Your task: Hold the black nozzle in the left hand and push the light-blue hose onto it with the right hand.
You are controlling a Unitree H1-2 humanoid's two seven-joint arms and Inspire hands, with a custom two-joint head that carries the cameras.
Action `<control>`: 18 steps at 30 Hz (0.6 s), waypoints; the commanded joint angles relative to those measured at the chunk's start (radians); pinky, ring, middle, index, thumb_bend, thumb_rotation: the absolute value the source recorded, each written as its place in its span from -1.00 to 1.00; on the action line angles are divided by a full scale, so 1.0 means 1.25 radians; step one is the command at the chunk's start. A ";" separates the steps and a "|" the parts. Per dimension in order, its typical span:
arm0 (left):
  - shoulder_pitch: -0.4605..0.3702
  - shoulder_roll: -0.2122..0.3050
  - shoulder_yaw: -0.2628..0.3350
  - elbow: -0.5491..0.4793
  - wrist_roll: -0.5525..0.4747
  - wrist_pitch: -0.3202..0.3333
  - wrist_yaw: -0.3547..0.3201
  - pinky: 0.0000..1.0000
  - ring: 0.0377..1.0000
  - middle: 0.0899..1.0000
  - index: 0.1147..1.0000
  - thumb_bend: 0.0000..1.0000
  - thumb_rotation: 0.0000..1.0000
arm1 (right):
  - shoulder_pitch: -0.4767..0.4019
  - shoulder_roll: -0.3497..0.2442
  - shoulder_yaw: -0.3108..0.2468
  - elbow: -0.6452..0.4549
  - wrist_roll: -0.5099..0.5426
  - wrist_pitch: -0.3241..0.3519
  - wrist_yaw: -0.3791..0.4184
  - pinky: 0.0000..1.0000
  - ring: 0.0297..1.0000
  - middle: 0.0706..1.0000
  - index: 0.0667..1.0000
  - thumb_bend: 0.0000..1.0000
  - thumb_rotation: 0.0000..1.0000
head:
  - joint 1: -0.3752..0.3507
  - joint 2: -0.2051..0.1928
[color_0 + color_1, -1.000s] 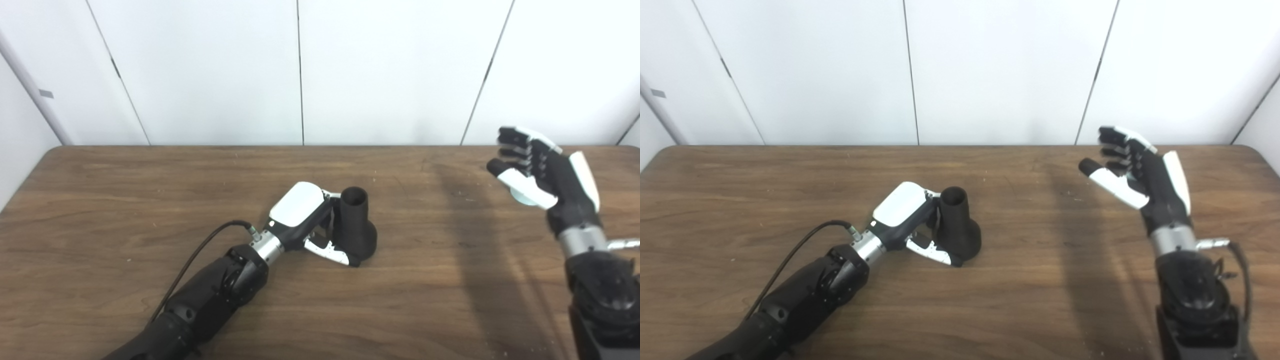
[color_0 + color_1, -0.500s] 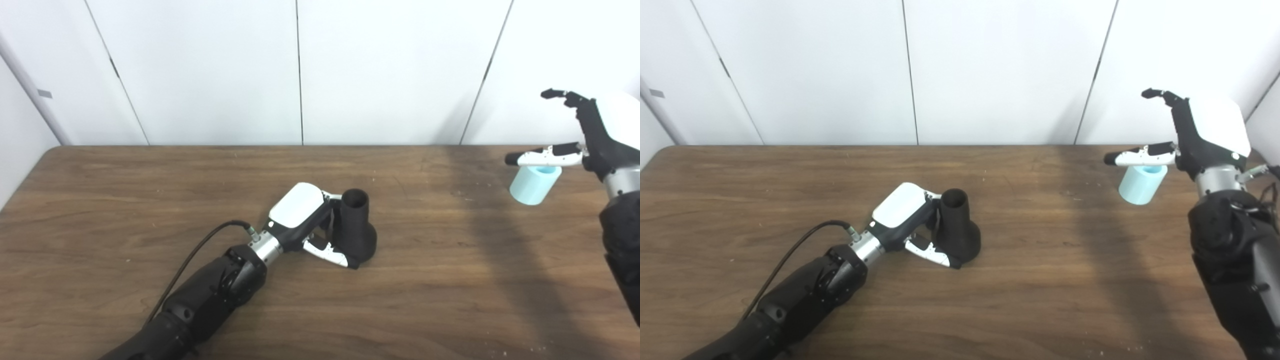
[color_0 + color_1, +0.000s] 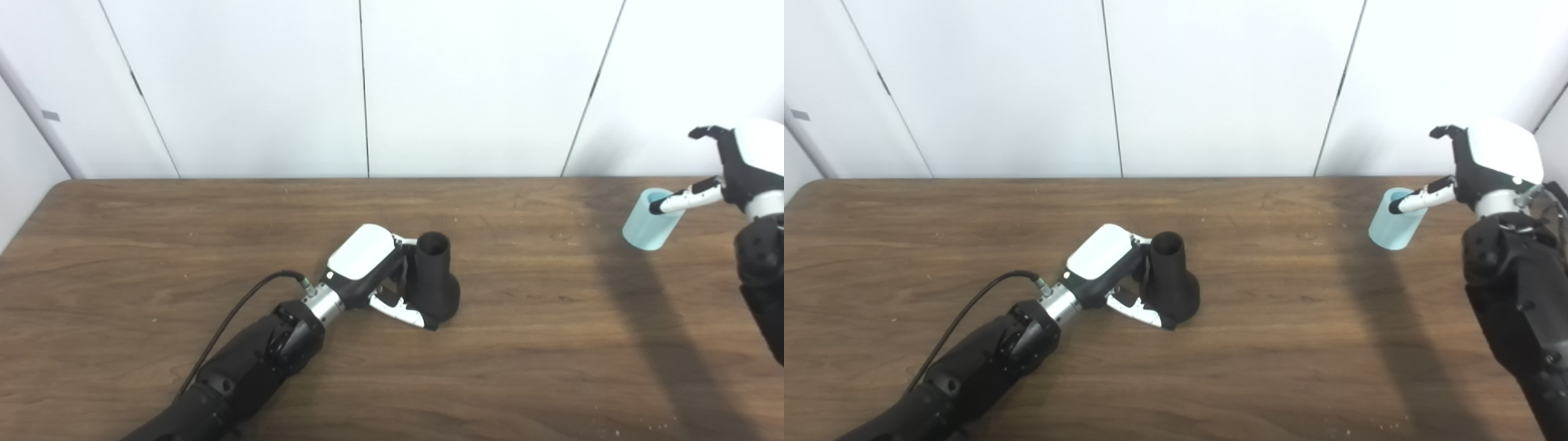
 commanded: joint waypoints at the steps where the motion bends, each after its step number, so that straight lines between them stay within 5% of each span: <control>1: 0.123 0.008 -0.064 0.059 0.053 0.020 -0.118 -0.50 -0.44 -0.47 -0.54 0.27 -0.15 | -0.067 -0.045 -0.006 -0.006 -0.021 -0.006 0.003 0.41 0.56 0.62 0.50 0.93 -0.52 | 0.000 0.002; 5: 0.126 0.005 -0.062 0.059 0.051 0.016 -0.111 -0.50 -0.43 -0.44 -0.42 0.27 -0.14 | -0.079 -0.040 -0.005 0.015 0.001 -0.005 0.033 0.22 0.50 0.58 0.50 0.91 -0.55 | 0.000 0.003; 18: 0.130 0.003 -0.058 0.056 0.051 0.027 -0.110 -0.51 -0.45 -0.47 -0.49 0.27 -0.15 | -0.100 -0.025 -0.005 0.065 0.061 -0.059 0.035 0.16 0.42 0.52 0.52 0.89 -0.63 | 0.000 0.007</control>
